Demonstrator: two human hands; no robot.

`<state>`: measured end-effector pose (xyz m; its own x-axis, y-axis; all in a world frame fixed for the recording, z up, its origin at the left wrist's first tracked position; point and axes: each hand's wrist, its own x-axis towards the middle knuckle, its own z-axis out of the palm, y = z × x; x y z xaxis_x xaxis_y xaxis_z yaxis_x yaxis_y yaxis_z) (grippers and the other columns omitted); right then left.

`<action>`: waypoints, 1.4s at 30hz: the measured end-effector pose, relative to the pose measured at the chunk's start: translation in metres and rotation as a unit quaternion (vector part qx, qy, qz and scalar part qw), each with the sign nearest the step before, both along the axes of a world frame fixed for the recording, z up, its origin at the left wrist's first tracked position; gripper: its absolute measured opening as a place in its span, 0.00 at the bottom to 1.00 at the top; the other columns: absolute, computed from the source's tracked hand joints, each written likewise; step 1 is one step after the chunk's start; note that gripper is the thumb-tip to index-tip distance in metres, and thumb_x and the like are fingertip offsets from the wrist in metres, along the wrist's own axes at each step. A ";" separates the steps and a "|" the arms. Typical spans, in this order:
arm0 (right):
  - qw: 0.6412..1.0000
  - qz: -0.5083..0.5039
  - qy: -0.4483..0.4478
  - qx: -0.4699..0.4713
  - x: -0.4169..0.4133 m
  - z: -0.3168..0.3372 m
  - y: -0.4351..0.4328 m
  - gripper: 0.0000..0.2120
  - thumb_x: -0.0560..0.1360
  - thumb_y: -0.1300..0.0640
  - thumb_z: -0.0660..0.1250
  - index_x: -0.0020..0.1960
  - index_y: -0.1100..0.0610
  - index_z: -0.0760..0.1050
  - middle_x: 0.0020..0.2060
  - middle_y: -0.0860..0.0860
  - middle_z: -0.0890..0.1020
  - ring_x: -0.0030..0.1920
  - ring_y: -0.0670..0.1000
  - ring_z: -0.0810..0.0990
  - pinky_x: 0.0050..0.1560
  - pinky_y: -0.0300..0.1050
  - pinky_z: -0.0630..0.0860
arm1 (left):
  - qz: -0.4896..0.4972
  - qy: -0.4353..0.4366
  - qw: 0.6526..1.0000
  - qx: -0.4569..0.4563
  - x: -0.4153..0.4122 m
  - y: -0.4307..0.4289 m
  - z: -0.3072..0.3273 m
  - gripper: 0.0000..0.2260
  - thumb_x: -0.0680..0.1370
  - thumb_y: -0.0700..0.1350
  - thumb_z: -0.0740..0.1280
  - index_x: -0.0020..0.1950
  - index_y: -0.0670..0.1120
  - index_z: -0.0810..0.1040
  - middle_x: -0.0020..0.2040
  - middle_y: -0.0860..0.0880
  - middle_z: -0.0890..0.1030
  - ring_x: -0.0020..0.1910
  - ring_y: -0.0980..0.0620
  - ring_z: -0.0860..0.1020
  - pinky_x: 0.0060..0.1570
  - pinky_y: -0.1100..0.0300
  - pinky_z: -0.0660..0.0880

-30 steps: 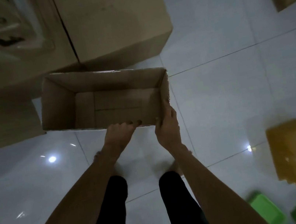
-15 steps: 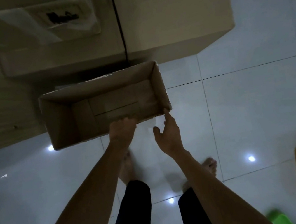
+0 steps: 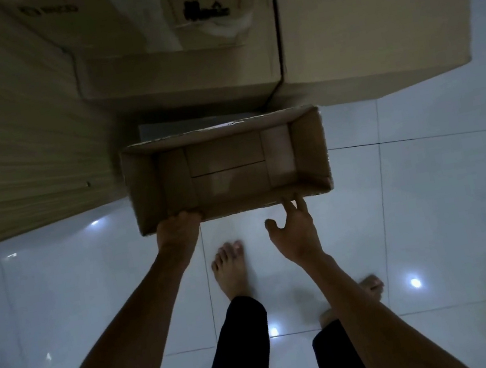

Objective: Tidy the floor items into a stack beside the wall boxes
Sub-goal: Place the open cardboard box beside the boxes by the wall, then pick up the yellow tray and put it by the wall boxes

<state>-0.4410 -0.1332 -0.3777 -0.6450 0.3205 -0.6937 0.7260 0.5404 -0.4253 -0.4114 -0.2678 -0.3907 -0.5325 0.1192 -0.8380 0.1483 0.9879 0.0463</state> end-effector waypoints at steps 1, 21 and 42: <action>1.000 -0.003 0.003 -0.003 -0.002 -0.001 -0.004 0.34 0.76 0.48 0.69 0.78 0.55 0.63 0.81 0.51 0.54 0.71 0.60 0.73 0.63 0.49 0.74 | 0.010 -0.030 0.999 -0.010 -0.004 -0.002 -0.005 0.21 0.87 0.41 0.41 0.81 0.41 0.50 0.80 0.40 0.56 0.79 0.42 0.57 0.76 0.50 0.57; 0.994 -0.045 0.092 -0.048 -0.024 0.042 -0.015 0.35 0.78 0.55 0.70 0.80 0.55 0.58 0.81 0.54 0.49 0.79 0.59 0.58 0.76 0.56 0.65 | -0.020 0.216 0.971 0.099 -0.101 -0.034 0.060 0.16 0.82 0.42 0.58 0.68 0.37 0.69 0.63 0.36 0.77 0.60 0.41 0.79 0.57 0.56 0.78; 0.842 -0.521 0.135 0.027 0.350 0.477 0.299 0.34 0.79 0.55 0.67 0.80 0.53 0.56 0.73 0.60 0.65 0.70 0.59 0.69 0.71 0.57 0.68 | -0.178 0.069 0.933 0.306 0.076 0.301 0.474 0.23 0.79 0.49 0.69 0.73 0.47 0.71 0.68 0.40 0.75 0.67 0.40 0.73 0.66 0.49 0.70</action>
<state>-0.0906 0.1657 0.0995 -0.1266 0.8364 -0.5334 0.6986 -0.3065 -0.6465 -0.3352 0.0333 0.0834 -0.4657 0.7429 -0.4809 0.5083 0.6694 0.5417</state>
